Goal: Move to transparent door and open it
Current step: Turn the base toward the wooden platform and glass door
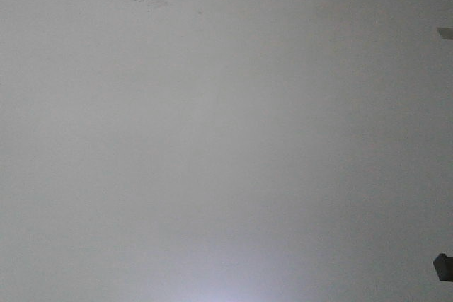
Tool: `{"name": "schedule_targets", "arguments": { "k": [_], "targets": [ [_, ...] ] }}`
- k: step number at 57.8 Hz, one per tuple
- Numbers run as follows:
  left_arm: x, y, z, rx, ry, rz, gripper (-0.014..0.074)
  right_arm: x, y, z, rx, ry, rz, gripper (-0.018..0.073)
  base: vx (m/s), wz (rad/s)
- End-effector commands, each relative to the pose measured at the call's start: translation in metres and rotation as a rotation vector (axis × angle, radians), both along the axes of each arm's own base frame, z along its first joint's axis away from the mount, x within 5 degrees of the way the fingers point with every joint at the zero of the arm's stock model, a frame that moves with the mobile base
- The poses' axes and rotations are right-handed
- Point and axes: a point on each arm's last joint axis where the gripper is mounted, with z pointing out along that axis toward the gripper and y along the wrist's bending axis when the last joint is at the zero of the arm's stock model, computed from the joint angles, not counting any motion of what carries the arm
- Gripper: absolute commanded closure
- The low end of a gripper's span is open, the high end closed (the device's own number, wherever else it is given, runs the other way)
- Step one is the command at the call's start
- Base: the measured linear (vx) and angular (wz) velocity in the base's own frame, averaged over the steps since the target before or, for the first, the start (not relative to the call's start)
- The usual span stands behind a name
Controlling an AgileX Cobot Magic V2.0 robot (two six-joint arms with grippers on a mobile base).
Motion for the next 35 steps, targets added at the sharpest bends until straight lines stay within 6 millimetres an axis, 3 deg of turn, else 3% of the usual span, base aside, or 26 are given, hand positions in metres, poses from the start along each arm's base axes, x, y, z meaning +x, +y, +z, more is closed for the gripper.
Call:
{"name": "schedule_targets", "arguments": {
  "k": [1, 35],
  "targets": [
    [-0.0004, -0.0005, -0.0024, -0.018, -0.06, -0.009, 0.0602, 0.0, 0.0003, 0.0034, -0.01, -0.08, 0.002, 0.0567, 0.26, 0.11],
    [-0.0004, -0.0005, -0.0024, -0.018, -0.06, -0.009, 0.0602, 0.0, 0.0003, 0.0034, -0.01, -0.08, 0.002, 0.0567, 0.31, 0.08]
  ]
}}
